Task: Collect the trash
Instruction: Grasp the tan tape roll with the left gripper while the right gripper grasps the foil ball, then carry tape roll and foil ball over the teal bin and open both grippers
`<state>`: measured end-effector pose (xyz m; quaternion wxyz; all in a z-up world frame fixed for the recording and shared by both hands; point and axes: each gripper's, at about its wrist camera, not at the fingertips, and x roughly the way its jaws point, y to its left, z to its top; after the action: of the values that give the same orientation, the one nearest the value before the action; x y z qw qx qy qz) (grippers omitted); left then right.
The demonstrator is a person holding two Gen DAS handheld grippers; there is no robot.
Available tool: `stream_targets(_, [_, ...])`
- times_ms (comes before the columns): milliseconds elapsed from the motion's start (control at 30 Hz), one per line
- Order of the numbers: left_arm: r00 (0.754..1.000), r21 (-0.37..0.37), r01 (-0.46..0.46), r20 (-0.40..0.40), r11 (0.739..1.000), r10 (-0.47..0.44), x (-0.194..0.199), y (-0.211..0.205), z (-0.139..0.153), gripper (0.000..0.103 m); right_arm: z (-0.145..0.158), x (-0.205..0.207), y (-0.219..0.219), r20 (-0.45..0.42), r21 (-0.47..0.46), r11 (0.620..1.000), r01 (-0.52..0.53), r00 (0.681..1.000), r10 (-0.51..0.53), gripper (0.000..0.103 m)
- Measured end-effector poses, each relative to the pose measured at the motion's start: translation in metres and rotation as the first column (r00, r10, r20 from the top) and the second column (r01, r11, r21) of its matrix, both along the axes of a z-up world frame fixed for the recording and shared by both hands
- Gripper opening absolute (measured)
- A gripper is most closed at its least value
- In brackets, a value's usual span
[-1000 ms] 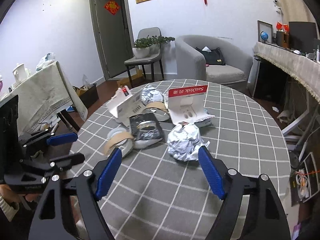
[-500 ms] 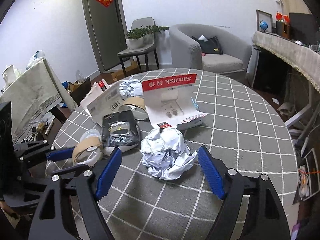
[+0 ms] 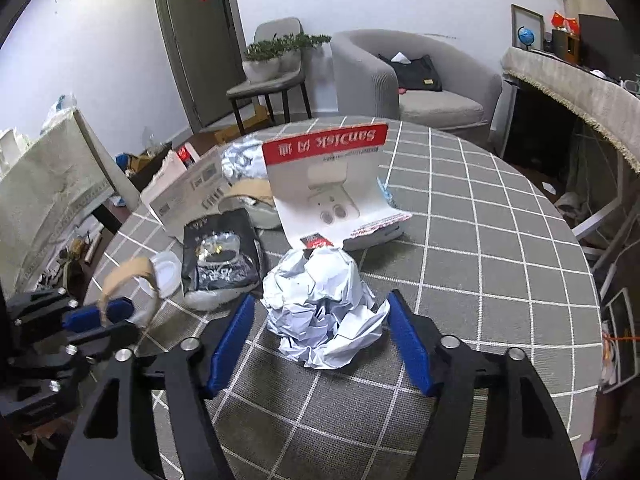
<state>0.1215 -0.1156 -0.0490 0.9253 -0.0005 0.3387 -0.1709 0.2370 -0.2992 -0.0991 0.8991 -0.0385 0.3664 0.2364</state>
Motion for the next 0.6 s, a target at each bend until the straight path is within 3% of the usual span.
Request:
stream_targets(167, [0.999,-0.012,-0.022,0.030,1.000,0.022,-0.006,0.009,0.009,0.021,0.000,-0.004,0.012,0.005,-0.052,0.999,-0.008,1.000,0.008,0.053])
stream_targets(467, [0.992,-0.012,-0.095,0.081,0.995,0.096,-0.017,0.038,0.027,0.021,0.021,-0.037,0.034,0.097,-0.122,0.993,-0.006,0.995,0.017,0.051])
stream_targets(600, [0.988,-0.014,-0.137,0.073,0.991,0.137,-0.018,0.057,0.027,0.021,0.033,-0.048,0.043,0.145,-0.112,0.994,-0.005,0.989,0.022,0.051])
